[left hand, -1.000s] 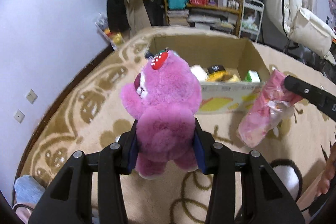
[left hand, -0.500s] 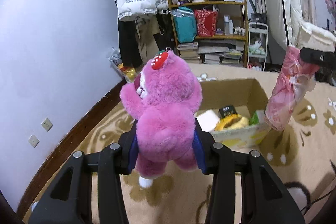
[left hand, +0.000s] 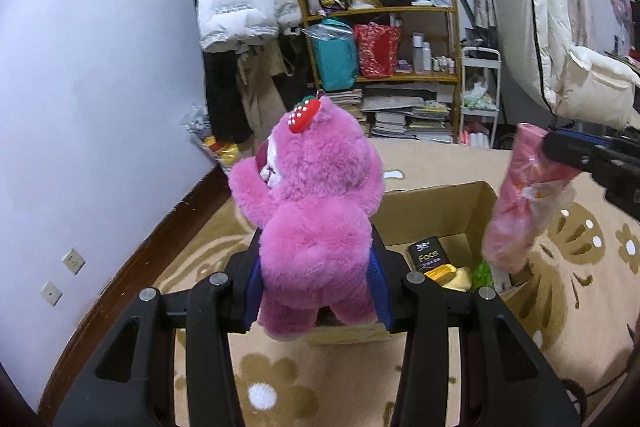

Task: Organize soft objects
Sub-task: 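Lift the pink bear and pink bag and carry both over the box, then lower the bear and bag into the box and open both grippers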

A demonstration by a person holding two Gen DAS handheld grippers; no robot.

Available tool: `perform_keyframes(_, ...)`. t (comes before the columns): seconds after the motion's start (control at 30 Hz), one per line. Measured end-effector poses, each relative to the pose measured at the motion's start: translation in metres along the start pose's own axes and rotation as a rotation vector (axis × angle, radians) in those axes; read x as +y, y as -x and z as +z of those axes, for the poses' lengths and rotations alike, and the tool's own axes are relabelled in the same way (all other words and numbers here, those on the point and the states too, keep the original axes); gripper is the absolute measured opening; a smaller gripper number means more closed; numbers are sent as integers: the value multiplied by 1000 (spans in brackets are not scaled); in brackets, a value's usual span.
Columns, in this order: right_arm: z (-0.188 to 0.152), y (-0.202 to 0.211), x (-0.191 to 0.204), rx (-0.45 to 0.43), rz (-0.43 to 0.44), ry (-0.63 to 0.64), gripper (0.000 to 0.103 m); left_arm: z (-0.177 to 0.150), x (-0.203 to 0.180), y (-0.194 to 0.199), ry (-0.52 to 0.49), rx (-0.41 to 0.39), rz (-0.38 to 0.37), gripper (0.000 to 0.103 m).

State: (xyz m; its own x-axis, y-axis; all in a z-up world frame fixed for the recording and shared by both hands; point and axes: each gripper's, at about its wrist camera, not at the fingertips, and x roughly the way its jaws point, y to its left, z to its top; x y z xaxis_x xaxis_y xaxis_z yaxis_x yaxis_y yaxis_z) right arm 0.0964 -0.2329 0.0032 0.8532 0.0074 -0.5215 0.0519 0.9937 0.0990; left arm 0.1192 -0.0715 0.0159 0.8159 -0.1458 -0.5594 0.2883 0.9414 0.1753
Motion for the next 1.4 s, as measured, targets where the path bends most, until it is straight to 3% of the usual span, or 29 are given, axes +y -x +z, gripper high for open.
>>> perform_keyframes(0.37, -1, -56, -4, 59, 31, -7, 16, 7, -25, -47, -9, 76, -74, 44)
perform_keyframes(0.57, -5, -72, -12, 98, 44, -31, 19, 4, -27, -70, 34, 141, -147, 48)
perform_keyframes(0.8, -11, -73, -20, 107, 67, -74, 20, 1, -26, -74, -1, 148, -125, 71)
perform_keyframes(0.83, -11, -73, -21, 111, 66, -80, 23, 1, -25, -73, -7, 146, -116, 78)
perform_keyframes(0.87, -11, -73, -23, 116, 67, -89, 32, 2, -24, -71, -10, 144, -110, 84)
perform_keyframes(0.9, -13, -72, -24, 120, 76, -100, 44, 3, -22, -69, -10, 141, -105, 86)
perform_keyframes(1.07, -14, -59, -24, 110, 88, -106, 80, 5, -6, -54, 8, 135, -89, 97)
perform_keyframes(1.2, -13, -43, -21, 83, 93, -104, 102, 6, 3, -37, -27, 118, -36, 100)
perform_keyframes(1.4, -13, -19, -14, 52, 106, -97, 103, 10, 18, -6, -8, 84, -24, 102)
